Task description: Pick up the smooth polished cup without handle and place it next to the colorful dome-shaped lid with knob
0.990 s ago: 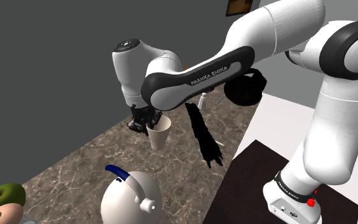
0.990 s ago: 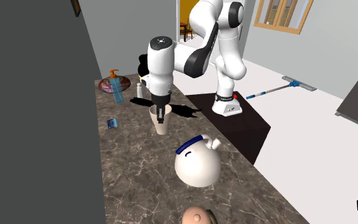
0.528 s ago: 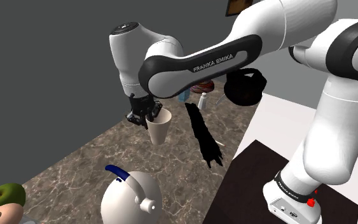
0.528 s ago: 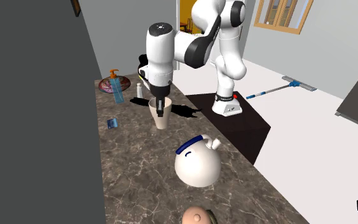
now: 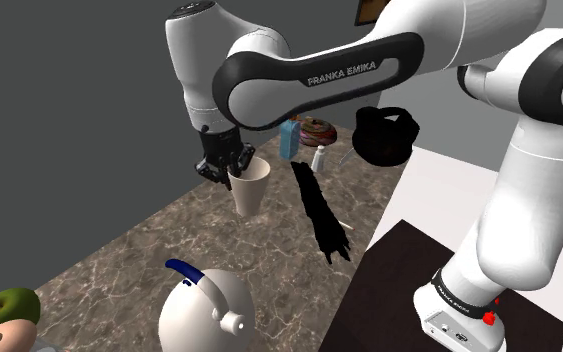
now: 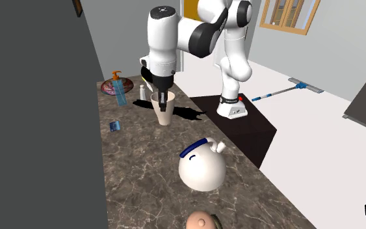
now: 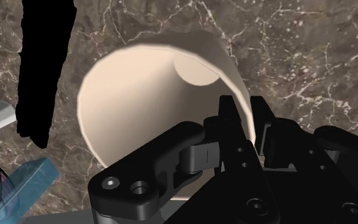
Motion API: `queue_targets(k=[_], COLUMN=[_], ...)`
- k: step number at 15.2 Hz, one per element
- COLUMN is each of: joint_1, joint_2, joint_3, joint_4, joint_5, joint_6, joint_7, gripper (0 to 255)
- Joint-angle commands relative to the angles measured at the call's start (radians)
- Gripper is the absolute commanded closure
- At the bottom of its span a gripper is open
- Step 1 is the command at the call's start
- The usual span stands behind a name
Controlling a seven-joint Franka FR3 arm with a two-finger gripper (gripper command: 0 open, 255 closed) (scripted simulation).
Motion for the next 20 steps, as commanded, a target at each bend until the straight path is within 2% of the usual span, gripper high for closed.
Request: queue_targets(k=[1,14,20], joint_1=[0.003,0.026,-0.102], joint_2=[0.0,0.016,-0.12], joint_3=[0.001,0.008,-0.044], joint_4=[0.03,0.223,0.066], joint_5=[0.001,-0.003,0.069], joint_6=[-0.03,-0.207,-0.134], joint_7=[-0.004,-0.027,-0.186], gripper=[255,255,255])
